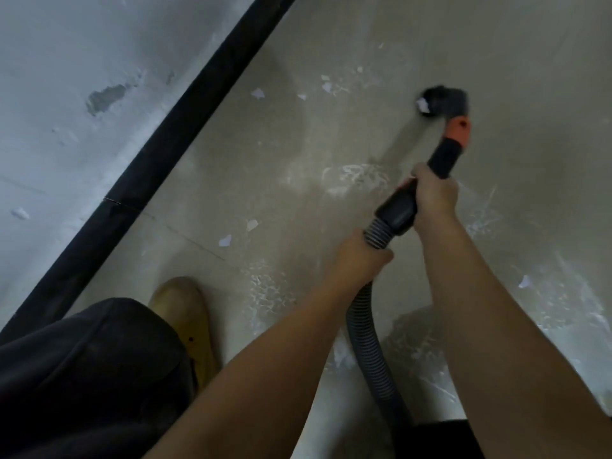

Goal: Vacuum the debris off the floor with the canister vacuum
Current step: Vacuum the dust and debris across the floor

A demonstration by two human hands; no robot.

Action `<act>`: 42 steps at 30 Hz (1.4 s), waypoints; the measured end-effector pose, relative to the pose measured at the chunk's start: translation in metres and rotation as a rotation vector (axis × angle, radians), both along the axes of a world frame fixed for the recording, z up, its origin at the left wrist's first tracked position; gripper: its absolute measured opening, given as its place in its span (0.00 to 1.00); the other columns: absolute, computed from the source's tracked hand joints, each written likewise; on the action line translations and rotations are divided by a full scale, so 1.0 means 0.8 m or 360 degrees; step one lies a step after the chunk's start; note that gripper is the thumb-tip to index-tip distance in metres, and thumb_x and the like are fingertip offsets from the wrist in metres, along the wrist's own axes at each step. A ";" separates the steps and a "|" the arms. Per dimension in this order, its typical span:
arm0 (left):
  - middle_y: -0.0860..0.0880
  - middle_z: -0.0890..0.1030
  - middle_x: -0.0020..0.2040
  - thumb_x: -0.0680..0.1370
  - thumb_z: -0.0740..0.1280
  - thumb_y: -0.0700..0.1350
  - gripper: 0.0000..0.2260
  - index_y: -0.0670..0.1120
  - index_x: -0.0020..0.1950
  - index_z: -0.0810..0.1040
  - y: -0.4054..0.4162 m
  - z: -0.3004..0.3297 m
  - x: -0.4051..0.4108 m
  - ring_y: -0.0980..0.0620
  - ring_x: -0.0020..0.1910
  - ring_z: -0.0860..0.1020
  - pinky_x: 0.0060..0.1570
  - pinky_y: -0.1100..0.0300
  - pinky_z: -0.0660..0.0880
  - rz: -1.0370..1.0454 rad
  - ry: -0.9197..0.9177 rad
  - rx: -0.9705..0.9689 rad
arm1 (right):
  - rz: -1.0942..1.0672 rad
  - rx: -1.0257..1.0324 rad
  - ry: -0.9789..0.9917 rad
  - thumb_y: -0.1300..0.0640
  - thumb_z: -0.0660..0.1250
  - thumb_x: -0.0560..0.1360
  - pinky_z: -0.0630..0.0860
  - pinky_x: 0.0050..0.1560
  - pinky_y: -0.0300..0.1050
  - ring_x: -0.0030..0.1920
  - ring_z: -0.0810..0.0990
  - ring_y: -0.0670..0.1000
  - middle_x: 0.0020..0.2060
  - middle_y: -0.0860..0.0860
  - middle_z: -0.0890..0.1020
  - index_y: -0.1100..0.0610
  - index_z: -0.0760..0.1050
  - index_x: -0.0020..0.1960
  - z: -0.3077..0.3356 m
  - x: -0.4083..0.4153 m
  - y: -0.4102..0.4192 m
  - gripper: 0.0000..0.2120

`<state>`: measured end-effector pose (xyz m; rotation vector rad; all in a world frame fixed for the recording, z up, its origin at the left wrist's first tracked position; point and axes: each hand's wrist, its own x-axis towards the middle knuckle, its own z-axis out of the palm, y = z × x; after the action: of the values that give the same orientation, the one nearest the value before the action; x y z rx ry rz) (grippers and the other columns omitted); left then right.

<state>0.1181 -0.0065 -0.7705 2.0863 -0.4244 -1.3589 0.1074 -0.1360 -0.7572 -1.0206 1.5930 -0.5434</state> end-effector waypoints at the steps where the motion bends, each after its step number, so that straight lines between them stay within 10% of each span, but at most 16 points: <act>1: 0.50 0.71 0.33 0.74 0.68 0.44 0.07 0.44 0.47 0.71 -0.016 0.003 0.006 0.51 0.32 0.73 0.30 0.61 0.68 -0.0092 0.0009 -0.0018 | -0.0081 0.0010 0.0004 0.60 0.69 0.73 0.76 0.31 0.41 0.33 0.77 0.49 0.37 0.51 0.77 0.59 0.72 0.51 0.001 -0.004 -0.015 0.09; 5: 0.49 0.72 0.33 0.75 0.67 0.42 0.05 0.44 0.46 0.71 -0.024 0.002 0.023 0.52 0.30 0.72 0.28 0.61 0.68 0.0092 -0.0022 -0.0012 | 0.0119 -0.0012 0.0053 0.61 0.69 0.72 0.77 0.40 0.47 0.39 0.79 0.54 0.41 0.55 0.79 0.61 0.75 0.51 -0.014 0.041 -0.028 0.10; 12: 0.46 0.75 0.36 0.75 0.68 0.41 0.05 0.43 0.44 0.72 0.041 -0.006 -0.014 0.52 0.32 0.73 0.25 0.68 0.67 0.1169 0.0084 -0.0038 | 0.1459 0.0018 0.0174 0.63 0.68 0.70 0.77 0.38 0.47 0.31 0.78 0.53 0.29 0.52 0.78 0.57 0.74 0.42 -0.011 0.110 0.080 0.04; 21: 0.48 0.74 0.37 0.75 0.68 0.44 0.08 0.43 0.49 0.72 -0.090 0.008 0.037 0.48 0.41 0.75 0.31 0.60 0.69 -0.0055 0.0042 -0.0139 | -0.0034 0.0001 -0.0074 0.62 0.68 0.71 0.78 0.37 0.45 0.29 0.78 0.51 0.34 0.54 0.78 0.58 0.70 0.39 -0.005 0.022 -0.102 0.06; 31: 0.46 0.74 0.38 0.74 0.67 0.41 0.09 0.46 0.42 0.67 -0.062 -0.011 0.040 0.46 0.38 0.76 0.33 0.57 0.73 0.0801 0.0225 -0.0220 | 0.1243 0.0032 -0.0007 0.66 0.67 0.71 0.76 0.29 0.42 0.23 0.75 0.51 0.27 0.55 0.75 0.59 0.72 0.36 -0.002 0.142 -0.048 0.07; 38: 0.45 0.74 0.36 0.75 0.67 0.42 0.07 0.44 0.41 0.69 -0.079 0.011 0.007 0.48 0.36 0.76 0.37 0.57 0.73 0.0108 0.0231 -0.0189 | 0.0281 -0.0022 0.0098 0.59 0.70 0.65 0.77 0.39 0.48 0.30 0.78 0.53 0.37 0.58 0.79 0.62 0.73 0.47 -0.008 0.021 -0.105 0.12; 42: 0.45 0.71 0.34 0.74 0.66 0.40 0.09 0.44 0.39 0.67 -0.046 0.006 -0.033 0.48 0.32 0.72 0.31 0.60 0.69 0.0450 0.0250 -0.0162 | 0.0654 -0.0059 0.0222 0.61 0.70 0.68 0.76 0.37 0.48 0.31 0.77 0.53 0.37 0.57 0.78 0.60 0.75 0.46 -0.012 0.030 -0.054 0.09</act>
<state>0.0920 -0.0430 -0.7659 1.8595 -0.1234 -1.2915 0.1318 -0.1790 -0.7669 -1.3954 1.4408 -0.2246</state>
